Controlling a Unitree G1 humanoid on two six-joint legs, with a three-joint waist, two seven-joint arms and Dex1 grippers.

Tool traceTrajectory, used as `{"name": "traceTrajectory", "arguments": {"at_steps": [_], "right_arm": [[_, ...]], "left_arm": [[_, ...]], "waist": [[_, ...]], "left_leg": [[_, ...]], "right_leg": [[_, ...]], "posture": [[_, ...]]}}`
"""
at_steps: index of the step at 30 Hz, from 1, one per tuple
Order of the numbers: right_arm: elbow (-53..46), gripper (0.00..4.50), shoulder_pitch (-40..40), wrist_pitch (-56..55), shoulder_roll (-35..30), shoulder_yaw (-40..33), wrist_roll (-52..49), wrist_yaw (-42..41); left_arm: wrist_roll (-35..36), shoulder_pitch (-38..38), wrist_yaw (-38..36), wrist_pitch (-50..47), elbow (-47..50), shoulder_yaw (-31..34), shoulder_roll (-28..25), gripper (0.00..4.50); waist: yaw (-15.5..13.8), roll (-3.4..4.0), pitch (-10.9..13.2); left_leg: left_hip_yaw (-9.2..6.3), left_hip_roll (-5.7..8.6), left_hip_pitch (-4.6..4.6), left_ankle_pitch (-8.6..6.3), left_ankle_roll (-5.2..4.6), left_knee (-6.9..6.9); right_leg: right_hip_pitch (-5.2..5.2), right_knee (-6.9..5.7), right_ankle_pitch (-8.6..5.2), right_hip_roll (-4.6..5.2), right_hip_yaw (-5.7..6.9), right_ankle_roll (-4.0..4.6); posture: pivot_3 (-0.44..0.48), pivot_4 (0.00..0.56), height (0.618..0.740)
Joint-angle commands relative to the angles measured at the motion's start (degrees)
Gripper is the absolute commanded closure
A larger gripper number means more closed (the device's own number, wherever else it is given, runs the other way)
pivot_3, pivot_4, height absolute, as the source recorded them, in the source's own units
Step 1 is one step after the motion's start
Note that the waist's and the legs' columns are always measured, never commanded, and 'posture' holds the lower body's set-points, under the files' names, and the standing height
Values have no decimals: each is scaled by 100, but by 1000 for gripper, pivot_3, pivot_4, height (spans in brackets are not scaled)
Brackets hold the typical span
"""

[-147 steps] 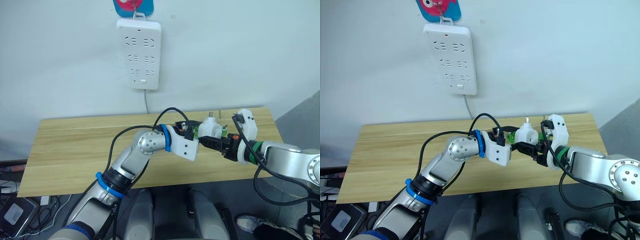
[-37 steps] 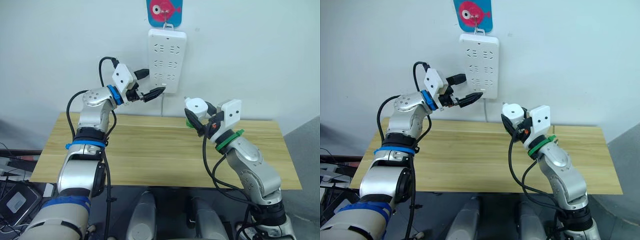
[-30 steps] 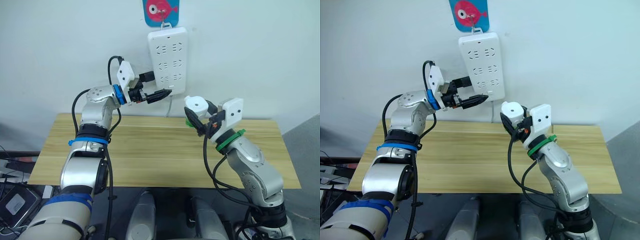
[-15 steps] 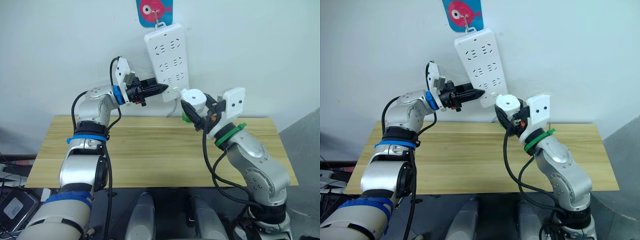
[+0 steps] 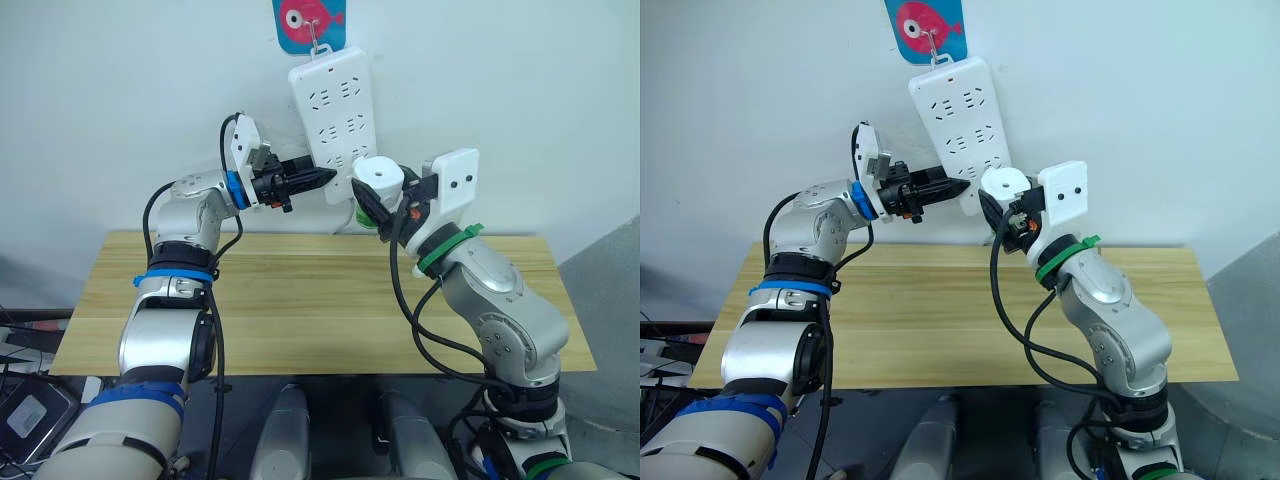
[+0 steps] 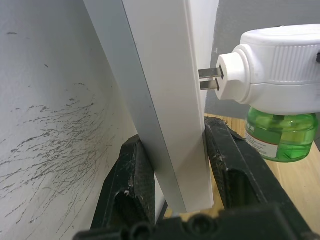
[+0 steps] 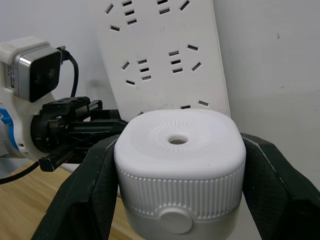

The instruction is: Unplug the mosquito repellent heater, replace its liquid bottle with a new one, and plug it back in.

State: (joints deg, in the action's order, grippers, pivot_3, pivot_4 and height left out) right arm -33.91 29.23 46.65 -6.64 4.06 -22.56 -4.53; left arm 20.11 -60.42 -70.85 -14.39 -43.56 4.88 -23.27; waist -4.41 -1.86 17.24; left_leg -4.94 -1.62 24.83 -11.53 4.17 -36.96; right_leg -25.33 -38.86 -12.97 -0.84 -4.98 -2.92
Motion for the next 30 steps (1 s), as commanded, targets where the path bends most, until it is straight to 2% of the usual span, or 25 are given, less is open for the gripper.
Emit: {"name": "traceTrajectory", "arguments": {"at_steps": [1, 14, 30], "right_arm": [[-87, 1488, 138, -207, 118, -127, -24, 19], [9, 1488, 181, -74, 741, -620, -444, 262], [203, 1488, 352, 136, 1039, -1103, -1103, 627]], "left_arm": [[30, -176, -11, 41, 77, 42, 2, 3222], [26, -93, -26, 53, 162, 14, 18, 3222], [-2, -84, -76, 103, 177, -23, 46, 3222]], "waist": [[1, 0, 0], [8, 0, 0], [10, 1, 0]], "left_leg": [[0, 0, 0, 0, 0, 0], [-1, 0, 0, 0, 0, 0], [-2, 0, 0, 0, 0, 2]], "right_leg": [[0, 0, 0, 0, 0, 0], [-1, -1, 0, 0, 0, 0], [-1, 0, -1, 0, 1, 0]], "posture": [[220, 229, 740], [222, 236, 740], [216, 238, 740]]}}
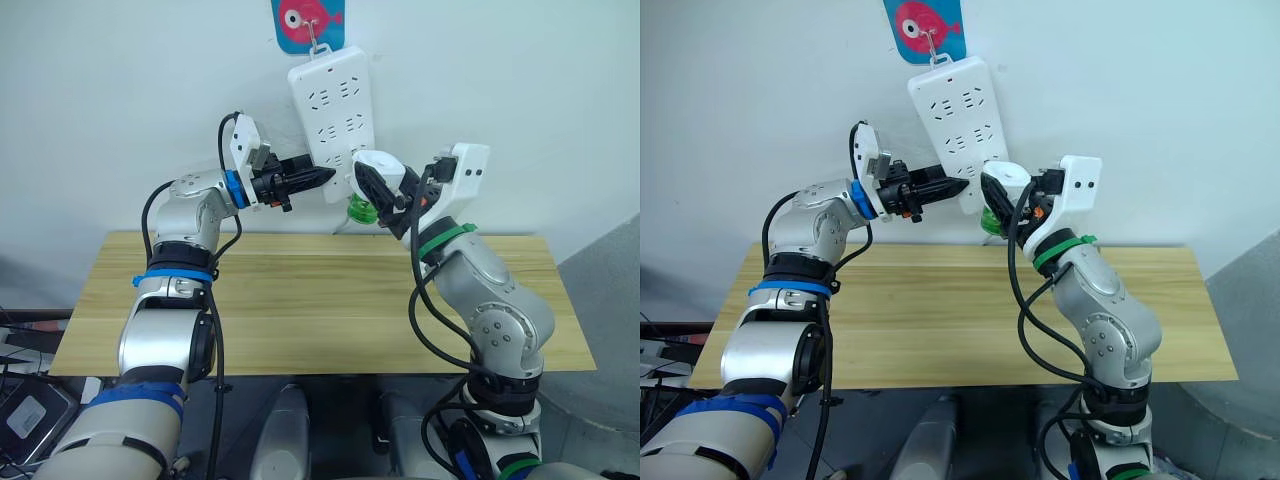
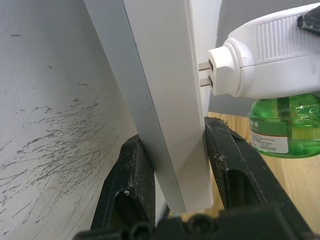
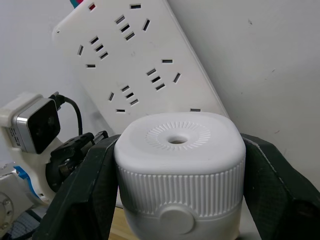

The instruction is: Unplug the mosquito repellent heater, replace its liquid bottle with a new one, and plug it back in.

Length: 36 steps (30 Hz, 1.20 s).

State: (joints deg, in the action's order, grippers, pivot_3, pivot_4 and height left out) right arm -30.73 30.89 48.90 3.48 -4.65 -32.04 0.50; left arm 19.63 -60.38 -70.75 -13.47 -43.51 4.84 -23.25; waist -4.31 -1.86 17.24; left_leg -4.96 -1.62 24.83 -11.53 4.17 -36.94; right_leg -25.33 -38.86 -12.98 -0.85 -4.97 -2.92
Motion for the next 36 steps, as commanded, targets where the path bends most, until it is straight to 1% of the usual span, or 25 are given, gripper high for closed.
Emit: {"name": "traceTrajectory", "arguments": {"at_steps": [1, 8, 17, 19, 21, 24, 26, 33, 35, 36], "right_arm": [[-110, 1488, 198, -82, 20, -246, -187, 138], [-44, 1488, 278, -101, -158, -155, -194, 144], [399, 1488, 297, -390, -363, 399, 402, 59], [555, 1488, 331, -539, -564, 640, 733, -1], [668, 1488, 398, -719, -952, 1009, 1185, -163], [755, 1488, 443, -907, -1340, 1361, 1632, -304], [808, 1488, 440, -973, -1409, 1441, 1778, -318], [1038, 1488, 544, -1115, -1081, 1355, 1783, -303], [1137, 1488, 589, -1082, -662, 1076, 1480, -147], [1177, 1488, 641, -1060, -557, 992, 1418, -123]], "left_arm": [[47, -86, -90, 10, 174, -19, 44, 3222], [44, -74, -80, 8, 197, -24, 52, 3222], [55, -57, -112, -21, 248, -42, 64, 3222], [51, -44, -119, -25, 275, -47, 71, 3222], [45, -32, -125, -32, 301, -46, 73, 3222], [36, -23, -128, -25, 314, -40, 65, 3222], [40, -9, -135, -36, 336, -40, 59, 3222], [197, 106, -373, -434, 640, -91, 56, 3222], [229, 155, -447, -557, 781, -113, 51, 3222], [229, 173, -460, -589, 831, -123, 52, 3222]], "waist": [[0, 0, 0], [1, 0, 0], [6, 0, 0], [11, 1, -1], [23, 1, -1], [35, 1, -1], [41, 1, -1], [117, 0, -1], [126, 0, -1], [139, 0, -2]], "left_leg": [[0, 0, 0, 0, 0, 0], [0, 0, 1, 0, 0, 1], [1, 0, 1, 0, 0, 2], [1, 0, 0, 0, 0, 2], [2, 0, -1, 0, 0, 0], [2, -1, -2, 0, 0, -1], [2, -1, -2, 0, -1, 0], [2, -2, -3, 1, -1, 0], [0, -3, -3, 1, -1, 0], [0, -4, -4, 1, -1, 0]], "right_leg": [[0, 1, 0, 0, 0, 0], [0, 2, -1, 0, 0, -1], [0, 5, -5, 0, 0, -6], [0, 4, -7, 0, 0, -9], [1, 3, -9, 0, -1, -14], [1, 2, -10, -1, -1, -15], [0, 1, -10, -1, -1, -15], [1, -1, -8, -1, -2, -12], [1, -3, -8, -2, 0, -12], [0, -3, -8, -2, 0, -12]], "posture": [[216, 238, 740], [217, 237, 740], [220, 232, 740], [226, 228, 740], [226, 228, 740], [232, 226, 740], [232, 226, 740], [229, 223, 740], [229, 224, 740], [229, 224, 740]]}}
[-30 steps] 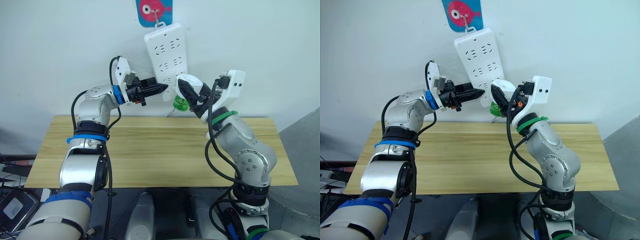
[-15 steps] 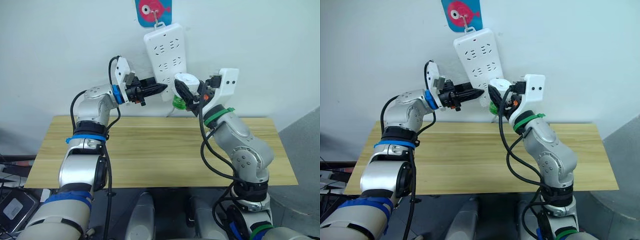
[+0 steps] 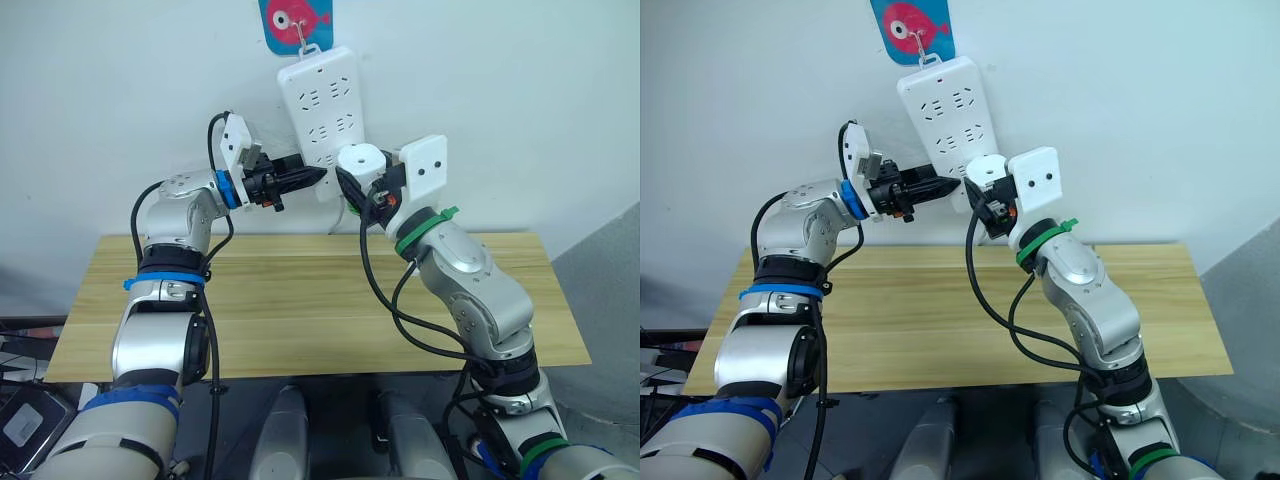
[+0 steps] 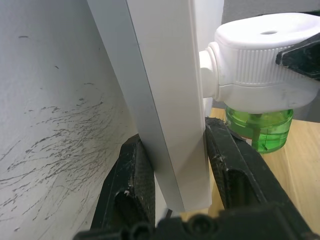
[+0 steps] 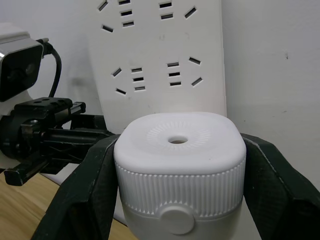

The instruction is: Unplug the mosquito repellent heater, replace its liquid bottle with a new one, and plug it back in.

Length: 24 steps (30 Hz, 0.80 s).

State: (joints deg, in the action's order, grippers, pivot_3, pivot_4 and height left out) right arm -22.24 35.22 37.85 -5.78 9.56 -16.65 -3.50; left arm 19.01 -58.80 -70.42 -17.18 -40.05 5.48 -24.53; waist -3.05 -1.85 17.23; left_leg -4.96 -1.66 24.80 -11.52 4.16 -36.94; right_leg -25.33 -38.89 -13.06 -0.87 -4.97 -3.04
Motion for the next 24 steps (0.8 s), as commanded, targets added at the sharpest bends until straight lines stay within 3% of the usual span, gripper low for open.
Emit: {"name": "traceTrajectory", "arguments": {"at_steps": [1, 14, 16, 19, 24], "right_arm": [[357, 1488, 250, 63, 410, -459, -114, 248], [394, 1488, 244, 5, 125, -194, 297, -27], [228, 773, 147, 43, 55, -176, 281, -84], [-90, 52, 7, 210, -67, -222, 245, -172], [-1005, 52, -301, 884, -353, -386, 28, -255]], "left_arm": [[288, 25, -489, -234, 516, -190, 182, 3222], [127, -2, -353, -60, 368, -137, 194, 3222], [44, -29, -240, 138, 211, -103, 197, 3222], [-20, -72, -194, 282, 47, -77, 194, 3222], [-55, -100, -182, 415, -90, -80, 195, 3222]], "waist": [[27, 0, 0], [77, 0, -1], [69, 0, -1], [-15, -2, -2], [-34, -2, -2]], "left_leg": [[-1, -2, -1, 0, 0, 1], [-1, -2, -3, 7, -8, 1], [-1, -2, -3, 7, -8, 1], [-5, 1, 6, 6, -8, 3], [-7, 11, 16, 4, -7, 22]], "right_leg": [[0, -1, 1, -2, 0, 1], [-1, -5, -1, -3, 1, -2], [-1, -4, -1, -3, 2, -2], [0, 7, -1, 1, 8, -1], [-1, 32, 9, 14, 14, 15]], "posture": [[229, 224, 740], [226, 231, 740], [226, 231, 740], [221, 232, 740], [209, 234, 740]]}}
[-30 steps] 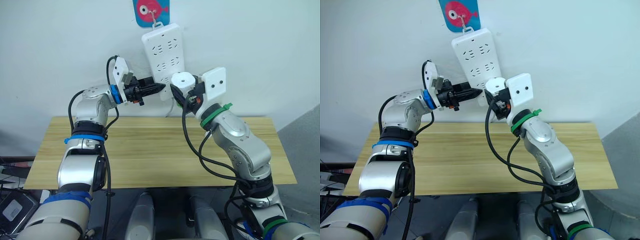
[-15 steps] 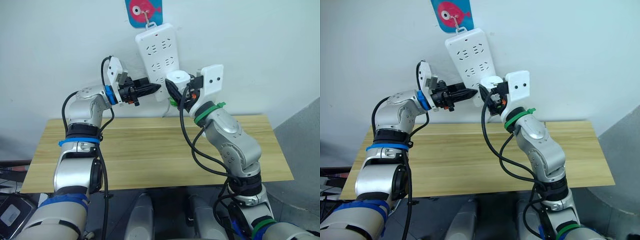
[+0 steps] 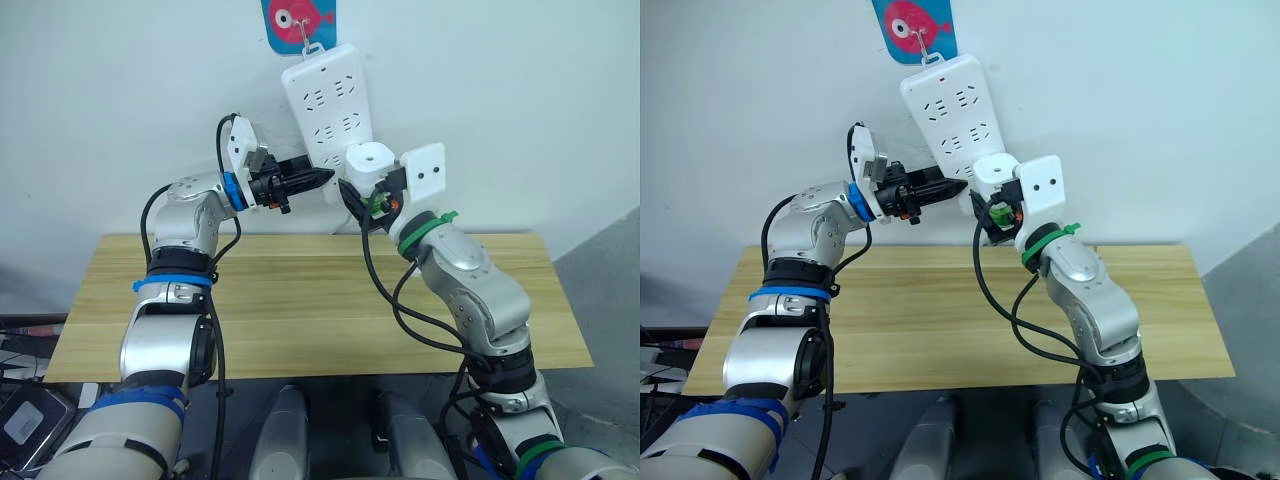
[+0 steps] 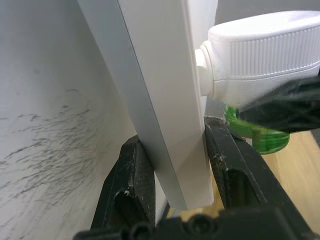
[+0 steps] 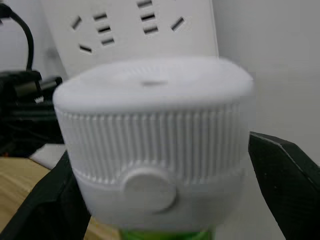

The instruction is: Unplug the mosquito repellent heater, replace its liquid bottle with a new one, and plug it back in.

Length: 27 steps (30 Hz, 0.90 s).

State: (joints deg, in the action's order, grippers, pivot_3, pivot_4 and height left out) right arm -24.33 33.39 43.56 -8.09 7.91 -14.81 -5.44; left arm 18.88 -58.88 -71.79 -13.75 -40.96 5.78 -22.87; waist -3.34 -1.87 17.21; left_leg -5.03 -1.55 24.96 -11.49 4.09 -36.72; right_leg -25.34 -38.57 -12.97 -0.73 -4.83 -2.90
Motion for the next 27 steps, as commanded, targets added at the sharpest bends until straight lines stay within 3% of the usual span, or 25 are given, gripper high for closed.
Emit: {"name": "traceTrajectory", "arguments": {"at_steps": [1, 7, 12, 13, 17, 22, 27], "right_arm": [[-1068, 52, -202, 531, -186, -278, -250, -87], [-2244, 52, -530, 1653, -436, -750, -981, -305], [-2403, 52, -714, 1811, -517, -1040, -1379, -485], [-2335, 8, -765, 1725, -506, -1038, -1401, -527], [-1971, 920, -941, 1282, -375, -848, -1337, -575], [-1717, 2769, -988, 910, -220, -585, -1283, -591], [-1498, 4477, -941, 580, -183, -276, -1317, -822]], "left_arm": [[-49, -93, -47, 96, -25, -113, 26, 3222], [-131, -187, 57, 323, -307, -98, 11, 3222], [-246, -291, 209, 572, -646, -57, -44, 3222], [-254, -267, 192, 596, -670, -53, -83, 2872], [-257, -107, 320, 548, -558, 54, -341, 1618], [-140, 119, 308, 211, -85, 147, -767, 22], [-21, 533, 212, -252, 624, 195, -1275, 0]], "waist": [[-9, 0, 0], [13, 0, 0], [16, 0, 0], [17, 1, -1], [64, 1, 0], [72, 1, 0], [62, 2, -1]], "left_leg": [[-4, 0, 1, 0, 0, 3], [-32, -2, 1, 1, 0, 3], [-64, -3, 0, 3, -1, -4], [-70, -3, 0, 3, -1, -6], [-70, -5, 0, 3, -1, -5], [-76, -9, 0, 3, -1, 9], [-93, -13, -4, 12, 15, 24]], "right_leg": [[0, 1, 0, 1, 4, 0], [6, 0, -12, 1, 30, -6], [19, -3, -21, 0, 64, -8], [22, -3, -22, 0, 68, -9], [21, -5, -20, -1, 70, -3], [4, -30, -18, -3, 78, 20], [5, -33, -22, -7, 91, 30]], "posture": [[205, 233, 740], [194, 232, 740], [192, 231, 740], [198, 233, 740], [231, 232, 740], [265, 224, 740], [293, 211, 740]]}}
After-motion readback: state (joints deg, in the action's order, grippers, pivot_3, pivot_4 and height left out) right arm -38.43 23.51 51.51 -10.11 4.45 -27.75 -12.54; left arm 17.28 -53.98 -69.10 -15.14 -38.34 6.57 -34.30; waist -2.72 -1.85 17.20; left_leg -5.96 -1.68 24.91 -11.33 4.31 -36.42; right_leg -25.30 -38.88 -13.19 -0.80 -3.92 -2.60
